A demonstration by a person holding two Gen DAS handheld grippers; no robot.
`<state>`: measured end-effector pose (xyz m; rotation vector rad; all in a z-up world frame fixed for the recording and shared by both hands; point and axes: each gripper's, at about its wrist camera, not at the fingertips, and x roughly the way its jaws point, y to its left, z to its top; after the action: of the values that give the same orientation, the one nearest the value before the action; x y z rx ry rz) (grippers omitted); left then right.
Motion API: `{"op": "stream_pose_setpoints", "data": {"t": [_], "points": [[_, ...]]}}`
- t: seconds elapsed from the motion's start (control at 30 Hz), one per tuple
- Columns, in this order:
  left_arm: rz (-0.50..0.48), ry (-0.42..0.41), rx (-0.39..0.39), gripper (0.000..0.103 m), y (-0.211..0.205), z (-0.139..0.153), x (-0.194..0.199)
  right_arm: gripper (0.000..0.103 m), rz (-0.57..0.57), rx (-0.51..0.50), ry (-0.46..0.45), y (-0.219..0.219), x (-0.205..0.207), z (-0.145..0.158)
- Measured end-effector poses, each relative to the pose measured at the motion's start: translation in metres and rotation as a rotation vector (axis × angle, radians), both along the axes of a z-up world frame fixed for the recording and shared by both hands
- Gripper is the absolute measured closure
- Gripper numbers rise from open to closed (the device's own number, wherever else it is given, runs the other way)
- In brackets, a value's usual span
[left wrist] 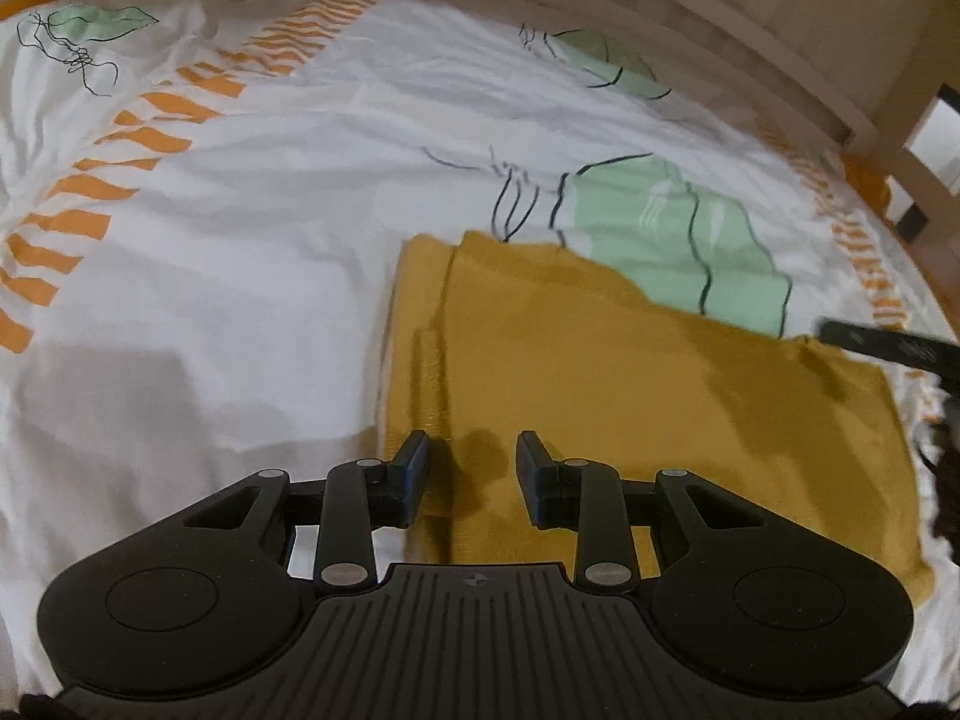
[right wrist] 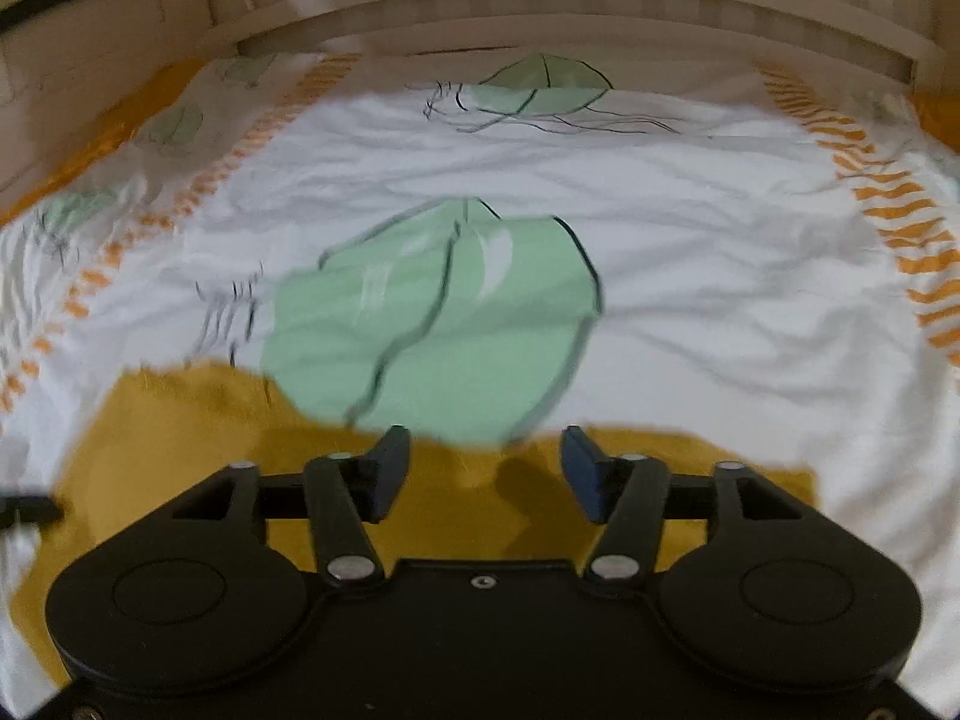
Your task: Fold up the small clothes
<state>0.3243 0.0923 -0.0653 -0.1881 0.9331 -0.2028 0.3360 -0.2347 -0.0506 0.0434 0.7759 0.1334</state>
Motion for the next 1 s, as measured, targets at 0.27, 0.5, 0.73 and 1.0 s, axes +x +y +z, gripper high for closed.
{"op": "stream_pose_setpoints", "data": {"t": [0.27, 0.5, 0.73, 1.0], "points": [[0.006, 0.009, 0.011, 0.066, 0.011, -0.016, -0.005, 0.039, -0.1, -0.022, 0.048, -0.048, -0.063, -0.032], [0.006, -0.007, 0.047, 0.065, 0.008, -0.01, -0.01, 0.037, -0.188, 0.054, 0.044, -0.073, -0.086, -0.024], [0.041, -0.06, 0.015, 0.064, -0.011, 0.033, -0.023, 0.019, -0.233, 0.233, 0.025, -0.094, -0.098, -0.024], [-0.089, -0.127, 0.082, 0.064, -0.09, 0.056, -0.01, 0.002, -0.301, 0.363, 0.039, -0.125, -0.095, -0.021]]}}
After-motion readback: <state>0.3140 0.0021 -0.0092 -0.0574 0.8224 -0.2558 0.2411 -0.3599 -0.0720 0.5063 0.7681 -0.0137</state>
